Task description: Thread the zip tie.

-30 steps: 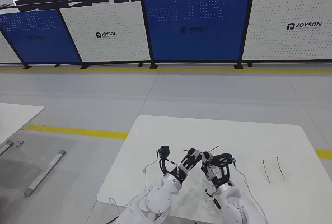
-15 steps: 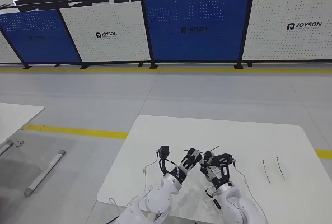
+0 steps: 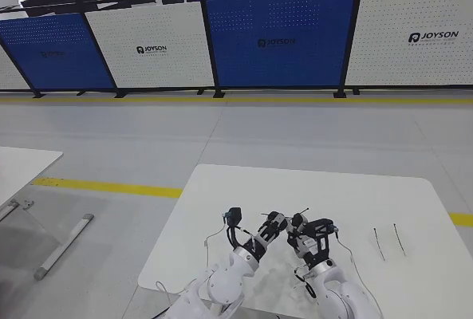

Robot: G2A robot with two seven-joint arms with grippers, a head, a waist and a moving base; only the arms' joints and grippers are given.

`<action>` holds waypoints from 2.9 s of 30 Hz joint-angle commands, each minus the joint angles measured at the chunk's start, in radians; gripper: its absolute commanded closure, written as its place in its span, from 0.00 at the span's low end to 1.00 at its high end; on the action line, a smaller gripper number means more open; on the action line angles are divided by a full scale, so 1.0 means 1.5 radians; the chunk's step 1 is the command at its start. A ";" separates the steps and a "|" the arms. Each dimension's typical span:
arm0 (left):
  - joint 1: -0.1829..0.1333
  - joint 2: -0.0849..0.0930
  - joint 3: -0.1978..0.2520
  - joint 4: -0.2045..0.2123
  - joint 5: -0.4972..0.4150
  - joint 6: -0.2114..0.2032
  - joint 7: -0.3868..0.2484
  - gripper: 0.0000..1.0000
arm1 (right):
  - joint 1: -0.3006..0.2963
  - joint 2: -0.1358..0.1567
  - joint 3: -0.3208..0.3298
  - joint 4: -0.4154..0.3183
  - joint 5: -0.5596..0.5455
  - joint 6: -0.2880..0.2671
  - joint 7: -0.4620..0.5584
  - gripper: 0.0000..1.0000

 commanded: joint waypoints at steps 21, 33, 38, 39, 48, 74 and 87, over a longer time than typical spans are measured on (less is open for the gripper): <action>0.002 0.000 -0.004 -0.002 0.000 0.000 0.002 1.00 | 0.008 -0.002 -0.006 0.016 -0.001 0.007 0.016 0.75; 0.002 0.000 -0.002 0.000 0.002 0.001 0.003 1.00 | 0.004 -0.001 -0.003 0.008 -0.004 0.000 0.005 0.75; 0.002 0.000 0.001 0.000 0.005 0.001 0.003 1.00 | 0.002 -0.001 0.000 0.006 -0.004 0.000 0.002 0.78; 0.002 -0.001 0.001 0.000 0.005 0.001 0.003 1.00 | 0.002 -0.001 0.000 0.006 -0.004 -0.001 0.002 0.78; 0.001 -0.001 0.003 0.000 0.007 0.002 0.002 1.00 | 0.003 0.000 0.000 0.005 -0.007 -0.003 0.004 0.81; 0.002 -0.001 0.006 0.000 0.009 -0.011 0.001 1.00 | 0.005 -0.002 -0.002 0.013 0.005 0.000 0.002 1.00; 0.007 0.000 0.003 -0.003 0.012 -0.026 0.002 1.00 | 0.008 -0.002 -0.004 0.019 0.004 -0.010 0.010 0.85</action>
